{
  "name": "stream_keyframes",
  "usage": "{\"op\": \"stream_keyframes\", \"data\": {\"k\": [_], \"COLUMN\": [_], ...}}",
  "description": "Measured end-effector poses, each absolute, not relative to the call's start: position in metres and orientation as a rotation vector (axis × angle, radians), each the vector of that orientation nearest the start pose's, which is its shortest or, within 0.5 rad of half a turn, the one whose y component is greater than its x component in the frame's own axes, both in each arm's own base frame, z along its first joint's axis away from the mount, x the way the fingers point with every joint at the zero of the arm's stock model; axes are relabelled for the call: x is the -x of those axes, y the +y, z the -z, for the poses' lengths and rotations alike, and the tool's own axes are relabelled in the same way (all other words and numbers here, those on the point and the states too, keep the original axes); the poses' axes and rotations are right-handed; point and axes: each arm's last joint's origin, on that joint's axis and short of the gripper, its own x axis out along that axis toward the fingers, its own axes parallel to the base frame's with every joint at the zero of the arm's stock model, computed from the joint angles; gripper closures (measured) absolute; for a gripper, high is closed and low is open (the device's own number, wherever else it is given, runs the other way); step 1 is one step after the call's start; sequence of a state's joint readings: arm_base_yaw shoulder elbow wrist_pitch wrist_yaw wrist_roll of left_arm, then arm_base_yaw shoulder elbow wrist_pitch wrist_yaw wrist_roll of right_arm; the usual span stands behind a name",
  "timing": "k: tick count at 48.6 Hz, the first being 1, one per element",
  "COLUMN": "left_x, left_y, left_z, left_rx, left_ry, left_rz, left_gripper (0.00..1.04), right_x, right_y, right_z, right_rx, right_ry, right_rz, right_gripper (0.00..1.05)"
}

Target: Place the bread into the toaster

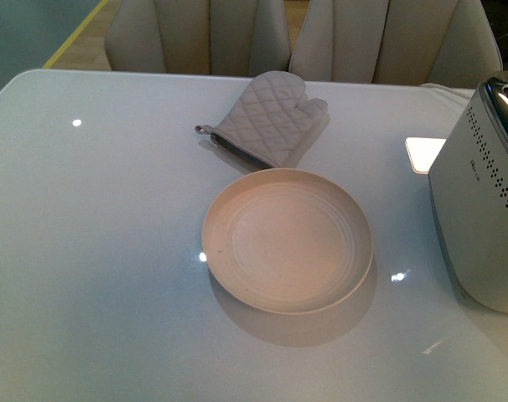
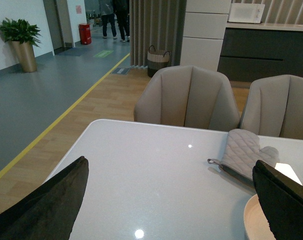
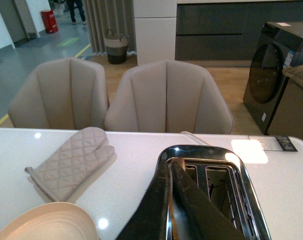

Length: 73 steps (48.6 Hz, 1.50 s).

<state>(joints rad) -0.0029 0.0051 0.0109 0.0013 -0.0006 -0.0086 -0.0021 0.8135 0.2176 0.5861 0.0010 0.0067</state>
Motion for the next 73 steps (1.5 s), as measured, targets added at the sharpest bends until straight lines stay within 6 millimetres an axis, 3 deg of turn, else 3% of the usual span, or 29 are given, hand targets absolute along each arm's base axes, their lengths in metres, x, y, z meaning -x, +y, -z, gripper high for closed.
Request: {"op": "stream_keyframes", "data": {"k": [11,33,67,73], "left_x": [-0.097,-0.097,-0.097,-0.097], "left_y": [0.0,0.0,0.0,0.0], "left_z": [-0.167,-0.167,-0.167,-0.167], "left_rx": [0.009,0.009,0.008,0.008], "left_ry": [-0.007,-0.007,-0.007,-0.007], "left_rz": [0.002,0.002,0.002,0.002], "left_gripper": [0.07,0.07,0.07,0.07], "right_x": [-0.149,-0.126,-0.108,-0.098], "right_y": [0.0,0.0,0.0,0.0], "right_z": [-0.188,-0.171,-0.172,-0.169], "right_rx": [-0.004,-0.003,-0.003,-0.003], "right_ry": [0.009,-0.007,-0.017,-0.009], "right_rz": [0.002,0.002,0.002,0.002], "right_gripper": [1.03,1.03,1.03,1.03]}}
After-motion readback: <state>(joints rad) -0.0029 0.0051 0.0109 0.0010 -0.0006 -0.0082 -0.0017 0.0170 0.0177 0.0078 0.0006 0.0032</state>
